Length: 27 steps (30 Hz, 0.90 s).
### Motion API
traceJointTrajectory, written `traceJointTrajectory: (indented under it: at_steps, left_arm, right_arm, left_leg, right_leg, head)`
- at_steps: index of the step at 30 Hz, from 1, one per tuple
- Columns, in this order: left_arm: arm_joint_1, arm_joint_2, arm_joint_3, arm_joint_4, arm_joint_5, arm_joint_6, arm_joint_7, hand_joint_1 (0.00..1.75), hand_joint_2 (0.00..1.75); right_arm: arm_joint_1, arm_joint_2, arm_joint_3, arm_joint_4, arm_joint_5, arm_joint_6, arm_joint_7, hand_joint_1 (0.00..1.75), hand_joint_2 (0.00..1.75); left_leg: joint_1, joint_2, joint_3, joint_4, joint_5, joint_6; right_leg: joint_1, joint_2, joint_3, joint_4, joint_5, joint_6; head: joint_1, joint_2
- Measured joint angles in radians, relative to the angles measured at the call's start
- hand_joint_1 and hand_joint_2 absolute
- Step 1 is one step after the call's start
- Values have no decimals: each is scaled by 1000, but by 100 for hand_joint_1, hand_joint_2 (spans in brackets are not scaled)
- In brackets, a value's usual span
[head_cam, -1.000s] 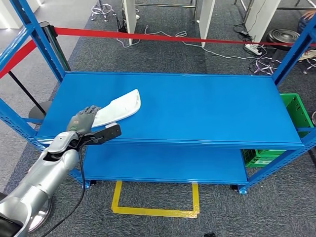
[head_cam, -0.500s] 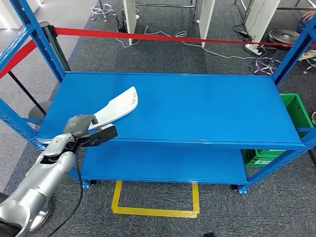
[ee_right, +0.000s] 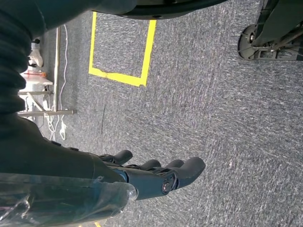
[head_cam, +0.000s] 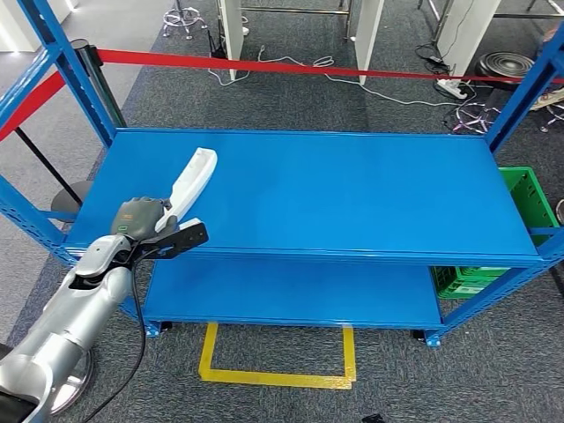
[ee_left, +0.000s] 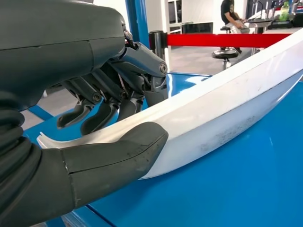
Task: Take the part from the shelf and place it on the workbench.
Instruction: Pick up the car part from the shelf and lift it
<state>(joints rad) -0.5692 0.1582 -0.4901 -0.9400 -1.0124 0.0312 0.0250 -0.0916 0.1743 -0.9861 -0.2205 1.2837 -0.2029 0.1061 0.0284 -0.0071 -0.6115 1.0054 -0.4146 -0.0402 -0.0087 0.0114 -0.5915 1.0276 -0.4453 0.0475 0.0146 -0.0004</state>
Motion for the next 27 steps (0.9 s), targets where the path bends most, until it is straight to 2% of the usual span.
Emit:
traceJointTrajectory:
  at_steps: [27]
  left_arm:
    - [28, 10, 37, -6, 23, 7, -11, 175, 175]
  right_arm:
    - [0, -2, 0, 0, 2, 0, -8, 0, 175]
  left_leg:
    - [0, 0, 1, 0, 2, 0]
  right_leg:
    - [0, 0, 1, 0, 1, 1]
  head:
    - [0, 0]
